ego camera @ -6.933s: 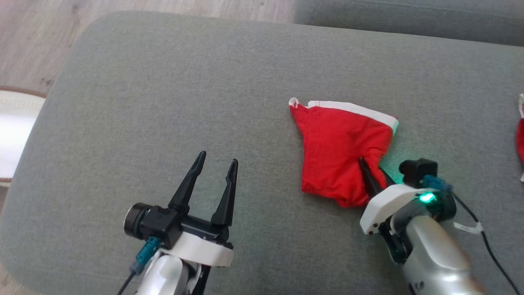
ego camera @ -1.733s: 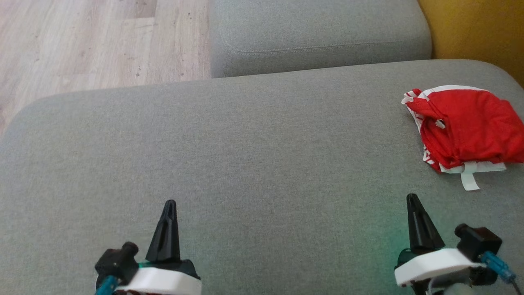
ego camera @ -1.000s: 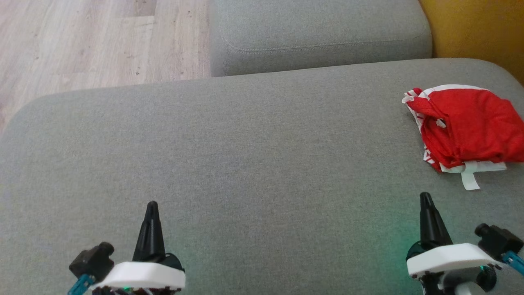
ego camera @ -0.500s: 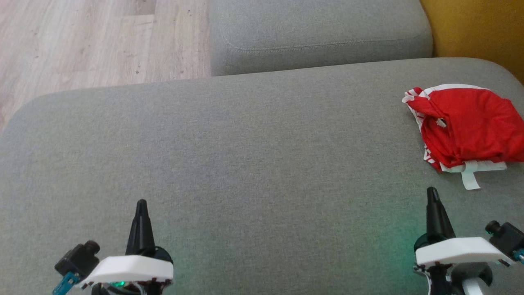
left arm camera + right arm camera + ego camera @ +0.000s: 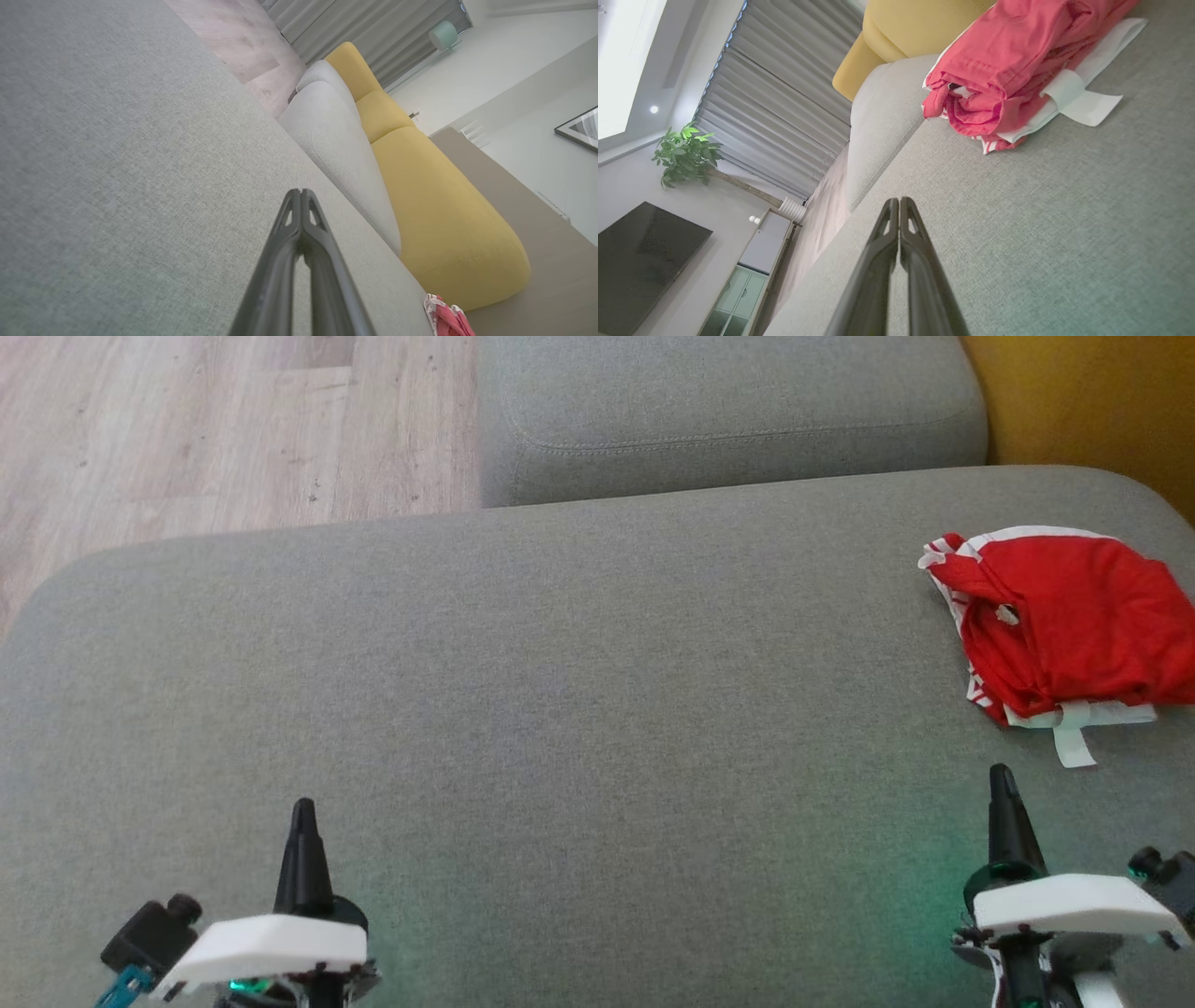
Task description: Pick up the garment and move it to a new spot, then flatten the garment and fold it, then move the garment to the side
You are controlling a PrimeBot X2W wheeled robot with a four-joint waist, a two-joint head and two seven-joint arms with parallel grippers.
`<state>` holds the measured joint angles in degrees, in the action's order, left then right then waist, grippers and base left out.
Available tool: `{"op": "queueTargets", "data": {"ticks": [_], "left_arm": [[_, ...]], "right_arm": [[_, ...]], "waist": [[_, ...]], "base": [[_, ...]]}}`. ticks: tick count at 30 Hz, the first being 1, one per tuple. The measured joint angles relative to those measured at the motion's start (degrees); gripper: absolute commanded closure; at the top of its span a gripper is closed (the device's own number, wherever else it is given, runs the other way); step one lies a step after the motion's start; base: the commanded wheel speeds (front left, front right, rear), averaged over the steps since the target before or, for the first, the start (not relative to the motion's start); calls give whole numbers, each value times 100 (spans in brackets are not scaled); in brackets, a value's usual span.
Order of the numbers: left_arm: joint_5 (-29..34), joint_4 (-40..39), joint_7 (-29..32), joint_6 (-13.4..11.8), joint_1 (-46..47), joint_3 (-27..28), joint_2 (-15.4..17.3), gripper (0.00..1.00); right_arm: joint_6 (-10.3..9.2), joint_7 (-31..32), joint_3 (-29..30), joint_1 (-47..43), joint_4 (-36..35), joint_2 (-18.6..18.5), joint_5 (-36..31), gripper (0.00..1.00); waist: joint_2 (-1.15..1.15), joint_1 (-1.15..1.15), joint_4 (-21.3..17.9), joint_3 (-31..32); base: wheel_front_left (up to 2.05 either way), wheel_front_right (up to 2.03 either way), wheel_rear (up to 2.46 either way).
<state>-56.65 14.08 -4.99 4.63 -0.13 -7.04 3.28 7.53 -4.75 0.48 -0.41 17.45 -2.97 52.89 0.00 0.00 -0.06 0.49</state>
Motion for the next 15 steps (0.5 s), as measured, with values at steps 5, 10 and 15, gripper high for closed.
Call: {"op": "queueTargets", "data": {"ticks": [5, 10, 15], "left_arm": [[-307, 5, 92, 24, 47, 109, 0, 100], [-605, 21, 167, 48, 107, 167, 1, 100], [-914, 34, 248, 49, 107, 230, 0, 100]], "right_arm": [[0, 74, 38, 48, -4, 0, 334, 100], [0, 133, 75, 114, -27, -1, 665, 100], [0, 234, 143, 114, -29, -1, 1001, 100]], "waist": [[0, 0, 1, -6], [0, 0, 1, -11], [0, 0, 2, -17]], "base": [[0, 0, 0], [0, 0, 0], [0, 0, 0]]}}
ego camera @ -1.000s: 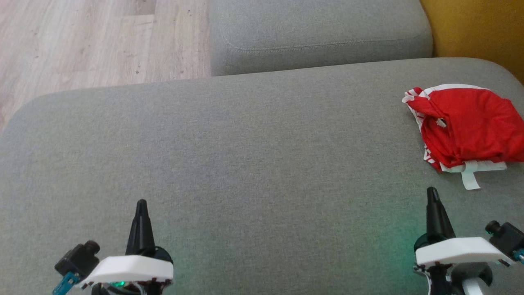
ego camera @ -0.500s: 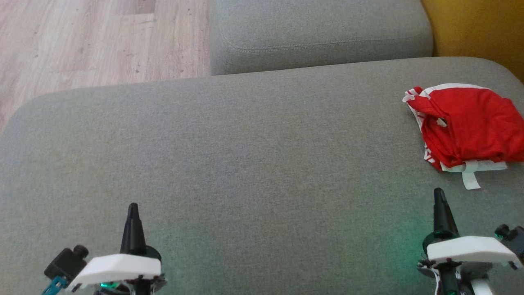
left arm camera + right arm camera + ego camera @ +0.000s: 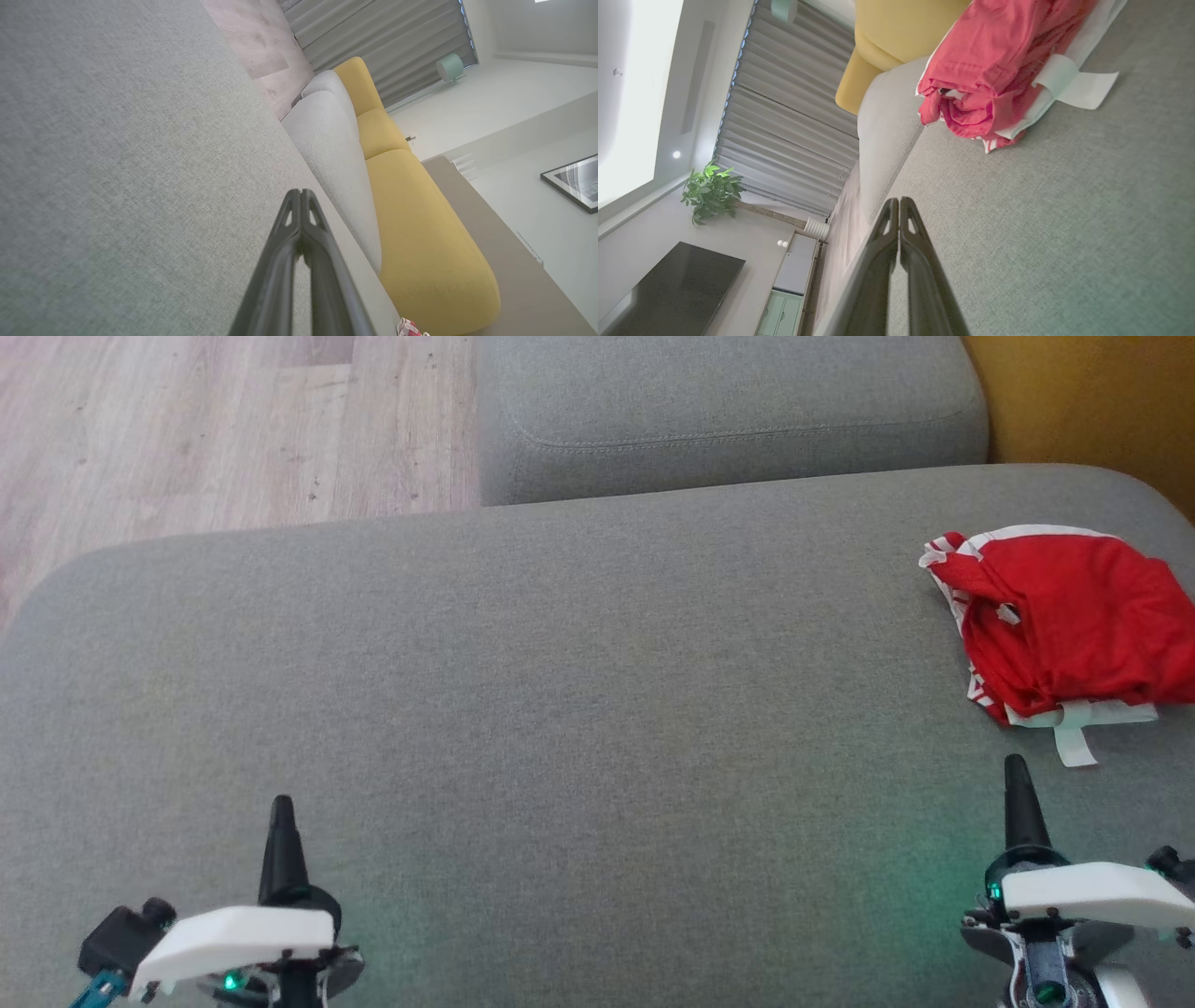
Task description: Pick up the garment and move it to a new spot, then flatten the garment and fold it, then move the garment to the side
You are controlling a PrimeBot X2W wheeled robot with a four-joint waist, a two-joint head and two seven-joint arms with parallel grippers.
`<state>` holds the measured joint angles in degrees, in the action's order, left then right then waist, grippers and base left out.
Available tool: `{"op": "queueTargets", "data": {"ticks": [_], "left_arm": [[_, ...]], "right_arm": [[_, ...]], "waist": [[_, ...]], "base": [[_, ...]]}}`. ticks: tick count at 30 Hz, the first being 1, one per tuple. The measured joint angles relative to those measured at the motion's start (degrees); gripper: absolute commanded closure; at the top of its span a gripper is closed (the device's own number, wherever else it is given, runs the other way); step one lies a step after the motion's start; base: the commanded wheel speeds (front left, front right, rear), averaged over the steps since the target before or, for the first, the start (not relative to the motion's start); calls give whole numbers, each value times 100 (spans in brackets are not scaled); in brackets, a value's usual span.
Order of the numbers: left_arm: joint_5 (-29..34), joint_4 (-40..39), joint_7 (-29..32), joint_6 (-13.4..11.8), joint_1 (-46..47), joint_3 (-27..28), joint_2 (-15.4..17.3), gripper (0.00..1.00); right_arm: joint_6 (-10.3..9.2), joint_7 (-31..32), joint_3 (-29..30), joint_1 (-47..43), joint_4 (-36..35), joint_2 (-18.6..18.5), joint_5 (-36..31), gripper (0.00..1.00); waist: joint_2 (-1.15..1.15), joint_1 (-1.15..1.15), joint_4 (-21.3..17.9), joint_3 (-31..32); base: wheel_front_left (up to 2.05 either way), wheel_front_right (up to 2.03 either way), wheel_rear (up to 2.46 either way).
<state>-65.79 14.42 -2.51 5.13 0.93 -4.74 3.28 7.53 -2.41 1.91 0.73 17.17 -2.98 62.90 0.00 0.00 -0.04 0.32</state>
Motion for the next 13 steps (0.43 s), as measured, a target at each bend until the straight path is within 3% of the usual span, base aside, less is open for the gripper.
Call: {"op": "queueTargets", "data": {"ticks": [13], "left_arm": [[-786, 20, 208, 53, 26, 213, 0, 100]], "right_arm": [[0, 220, 102, 27, -13, 0, 849, 100]], "waist": [[0, 0, 1, -14]], "base": [[0, 0, 0]]}}
